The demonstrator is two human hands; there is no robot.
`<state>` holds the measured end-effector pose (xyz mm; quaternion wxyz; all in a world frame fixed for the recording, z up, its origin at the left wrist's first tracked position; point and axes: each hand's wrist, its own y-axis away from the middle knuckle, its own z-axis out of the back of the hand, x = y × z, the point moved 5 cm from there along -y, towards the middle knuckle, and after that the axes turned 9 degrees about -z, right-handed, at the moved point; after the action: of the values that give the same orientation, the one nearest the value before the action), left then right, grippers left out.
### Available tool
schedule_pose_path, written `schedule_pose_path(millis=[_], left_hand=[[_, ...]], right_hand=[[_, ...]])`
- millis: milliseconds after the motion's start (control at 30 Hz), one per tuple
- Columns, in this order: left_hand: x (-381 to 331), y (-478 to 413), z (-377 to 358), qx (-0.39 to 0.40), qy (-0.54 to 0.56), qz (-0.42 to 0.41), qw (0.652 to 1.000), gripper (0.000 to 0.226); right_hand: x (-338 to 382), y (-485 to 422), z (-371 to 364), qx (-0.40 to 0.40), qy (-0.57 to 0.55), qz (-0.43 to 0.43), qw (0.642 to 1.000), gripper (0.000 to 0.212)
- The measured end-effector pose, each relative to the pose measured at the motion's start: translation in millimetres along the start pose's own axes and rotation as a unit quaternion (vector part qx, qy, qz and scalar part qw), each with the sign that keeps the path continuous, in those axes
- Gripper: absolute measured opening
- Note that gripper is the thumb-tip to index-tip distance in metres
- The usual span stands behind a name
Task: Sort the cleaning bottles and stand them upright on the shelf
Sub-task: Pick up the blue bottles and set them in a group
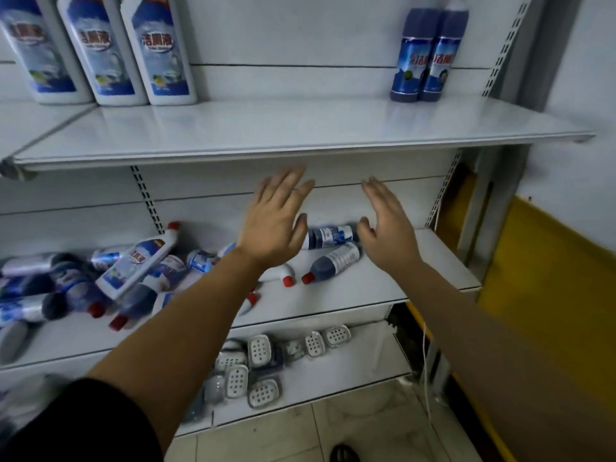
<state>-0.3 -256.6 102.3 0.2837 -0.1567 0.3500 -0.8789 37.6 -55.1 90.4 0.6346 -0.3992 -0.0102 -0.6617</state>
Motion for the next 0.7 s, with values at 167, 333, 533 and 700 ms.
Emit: schedule_pose_path(millis=[167, 333, 533, 700], left_hand=[[34, 23, -66, 0.206, 0.044, 0.127, 0.969, 0.056], [63, 23, -132, 0.312, 0.094, 0.250, 0.912, 0.047], [84, 1, -227, 0.348, 0.094, 0.264, 0.895, 0.045], [85, -7, -311, 0.374, 0.121, 0.246, 0.886, 0.041]], right_hand=[[-63, -1, -54, 0.130, 0.045, -0.086, 0.987, 0.057], [-116, -12, -116, 0.247, 0.107, -0.100, 0.958, 0.057], [-150, -35, -194, 0.303, 0.212, 0.051, 0.928, 0.070], [-174, -36, -233, 0.308, 0.281, 0.152, 0.896, 0.073]])
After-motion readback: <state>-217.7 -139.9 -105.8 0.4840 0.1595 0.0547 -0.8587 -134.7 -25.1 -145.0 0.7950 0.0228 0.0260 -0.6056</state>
